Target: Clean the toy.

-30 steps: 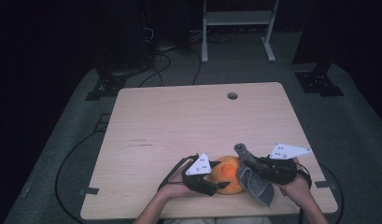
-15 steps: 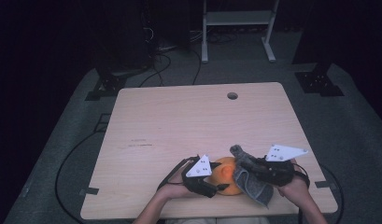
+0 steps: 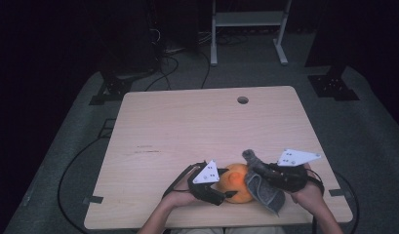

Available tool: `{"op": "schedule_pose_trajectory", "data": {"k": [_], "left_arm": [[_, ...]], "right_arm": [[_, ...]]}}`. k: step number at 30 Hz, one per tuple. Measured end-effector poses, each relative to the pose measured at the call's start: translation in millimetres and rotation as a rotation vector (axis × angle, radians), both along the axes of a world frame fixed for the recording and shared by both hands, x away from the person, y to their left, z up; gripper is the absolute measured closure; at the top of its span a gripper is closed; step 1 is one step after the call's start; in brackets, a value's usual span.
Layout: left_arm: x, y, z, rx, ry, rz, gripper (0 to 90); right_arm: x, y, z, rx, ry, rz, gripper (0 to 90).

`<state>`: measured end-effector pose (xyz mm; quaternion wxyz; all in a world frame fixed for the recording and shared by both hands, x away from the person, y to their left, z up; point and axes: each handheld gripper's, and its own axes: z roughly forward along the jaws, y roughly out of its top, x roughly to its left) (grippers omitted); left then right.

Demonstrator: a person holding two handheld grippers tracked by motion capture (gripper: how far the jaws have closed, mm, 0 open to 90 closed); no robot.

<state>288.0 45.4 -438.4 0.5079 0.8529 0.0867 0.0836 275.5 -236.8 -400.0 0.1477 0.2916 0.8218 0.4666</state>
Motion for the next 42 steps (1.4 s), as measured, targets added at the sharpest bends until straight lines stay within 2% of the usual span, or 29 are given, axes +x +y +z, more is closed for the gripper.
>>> {"op": "schedule_pose_trajectory", "data": {"k": [1,3,5,7,9,12,14,15,16,19,20,22,24,25,27,28,29,31,32,33,35,36,38,39,40,42], "left_arm": [[0.2,0.4,-0.1,-0.003,0.001,0.002,29.1],[2.7,2.8,-0.4,-0.017,0.019,0.019,29.0],[6.8,6.6,-1.2,-0.034,0.047,0.031,29.0],[10.1,10.0,-2.0,-0.044,0.063,0.039,29.0],[12.6,12.7,-2.4,-0.045,0.072,0.047,29.0],[13.7,13.6,-3.6,-0.057,0.088,0.062,29.0],[13.5,15.1,-3.9,-0.058,0.086,0.064,29.0],[13.7,15.9,-4.2,-0.058,0.085,0.069,28.7],[13.9,16.1,-4.9,-0.066,0.09,0.074,28.4],[15.8,14.9,-6.3,-0.077,0.102,0.081,26.0],[16.0,14.8,-6.2,-0.078,0.102,0.083,25.8],[15.7,15.4,-6.3,-0.077,0.104,0.088,25.9],[15.4,14.9,-7.2,-0.078,0.104,0.094,26.2],[15.5,14.7,-7.4,-0.082,0.106,0.097,26.3],[15.7,15.3,-7.2,-0.081,0.104,0.094,26.2],[16.1,15.4,-7.3,-0.082,0.104,0.096,26.2],[16.9,14.9,-7.4,-0.085,0.105,0.099,26.2],[17.8,12.1,-7.4,-0.096,0.119,0.12,25.2],[18.1,10.9,-7.4,-0.094,0.126,0.125,23.7],[17.5,9.7,-7.4,-0.095,0.13,0.123,22.2],[15.1,8.7,-6.8,-0.086,0.126,0.091,16.9],[13.5,7.4,-6.7,-0.067,0.12,0.083,12.5],[11.3,5.3,-6.4,-0.047,0.091,0.074,11.9],[10.7,4.1,-6.4,-0.048,0.078,0.066,13.9],[10.4,3.2,-6.5,-0.056,0.065,0.065,20.1],[10.8,1.6,-7.0,-0.064,0.063,0.08,24.2]], "right_arm": [[0.4,-5.9,-1.9,-0.002,0.007,-0.027,73.3],[-3.3,-22.1,-1.3,0.053,0.023,-0.063,73.4],[-7.4,-22.4,3.2,0.076,0.008,-0.05,73.4],[-10.1,-14.4,5.0,0.09,-0.008,-0.006,73.2],[-7.7,-4.7,-0.4,0.051,-0.014,0.013,72.8],[3.9,-10.0,-13.7,0.03,0.029,-0.041,73.2],[7.2,-17.8,-22.0,-0.025,0.052,-0.1,73.4],[5.3,-22.0,-24.2,-0.019,0.064,-0.109,73.3],[1.8,-23.3,-21.6,0.007,0.059,-0.098,73.1],[-9.8,-15.1,-2.9,0.086,-0.002,-0.03,72.7],[-11.7,-10.3,0.9,0.095,-0.018,-0.009,72.7],[-10.8,-1.0,-1.1,0.054,-0.027,0.003,72.7],[-4.5,-1.0,-12.9,0.034,-0.003,-0.007,72.8],[-0.6,-5.6,-17.6,0.033,0.017,-0.025,73.0],[4.2,-15.8,-23.5,-0.019,0.044,-0.096,73.4],[3.8,-20.5,-23.5,-0.01,0.054,-0.114,73.3],[1.4,-24.0,-20.0,0.034,0.049,-0.109,73.4],[-6.9,-22.4,-6.0,0.121,0.019,-0.062,73.2],[-9.9,-17.5,-0.2,0.134,-0.004,-0.039,73.2],[-11.4,-11.1,2.7,0.12,-0.022,-0.028,73.0],[-9.7,1.7,-3.1,0.061,-0.022,-0.019,72.4],[-7.3,4.5,-9.9,0.07,-0.004,-0.019,72.6],[-3.1,0.6,-18.4,0.141,0.042,-0.015,72.7],[-2.2,-3.2,-19.3,0.15,0.047,-0.021,72.7],[-2.6,-6.6,-19.6,0.145,0.052,-0.034,72.7],[-1.3,-14.1,-22.4,0.106,0.047,-0.068,72.8]]}}
